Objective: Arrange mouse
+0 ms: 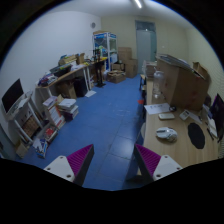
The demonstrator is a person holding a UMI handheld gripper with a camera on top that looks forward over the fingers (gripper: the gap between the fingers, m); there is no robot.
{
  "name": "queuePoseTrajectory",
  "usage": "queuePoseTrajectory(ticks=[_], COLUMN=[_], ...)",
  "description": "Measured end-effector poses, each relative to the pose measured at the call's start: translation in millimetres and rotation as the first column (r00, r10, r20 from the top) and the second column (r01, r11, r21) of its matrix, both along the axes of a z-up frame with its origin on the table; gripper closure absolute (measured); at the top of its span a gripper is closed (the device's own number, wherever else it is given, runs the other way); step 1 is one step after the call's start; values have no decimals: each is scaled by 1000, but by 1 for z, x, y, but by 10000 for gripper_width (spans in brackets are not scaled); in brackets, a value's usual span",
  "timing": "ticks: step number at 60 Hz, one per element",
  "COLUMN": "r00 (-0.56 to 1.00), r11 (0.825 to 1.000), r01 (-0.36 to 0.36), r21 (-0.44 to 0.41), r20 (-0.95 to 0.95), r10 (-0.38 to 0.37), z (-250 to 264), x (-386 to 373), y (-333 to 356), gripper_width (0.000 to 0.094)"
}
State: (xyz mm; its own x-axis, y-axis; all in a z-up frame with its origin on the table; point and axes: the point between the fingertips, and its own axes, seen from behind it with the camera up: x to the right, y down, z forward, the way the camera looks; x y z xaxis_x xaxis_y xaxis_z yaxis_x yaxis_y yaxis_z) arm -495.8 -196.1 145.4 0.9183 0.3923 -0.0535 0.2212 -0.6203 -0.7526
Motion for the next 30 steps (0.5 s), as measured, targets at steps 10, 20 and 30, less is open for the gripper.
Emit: queuePoseTrajectory(ticks=[10,20,30], r00=[997,985,975], r11=[997,985,975], r01=[75,170,220], r21=[-8,-36,-36], r20=[1,-5,47], r10=[-75,-170,-218], z=[-12,-37,-64], x=[26,79,144], y=[6,26,38], gripper_width=[95,94,84])
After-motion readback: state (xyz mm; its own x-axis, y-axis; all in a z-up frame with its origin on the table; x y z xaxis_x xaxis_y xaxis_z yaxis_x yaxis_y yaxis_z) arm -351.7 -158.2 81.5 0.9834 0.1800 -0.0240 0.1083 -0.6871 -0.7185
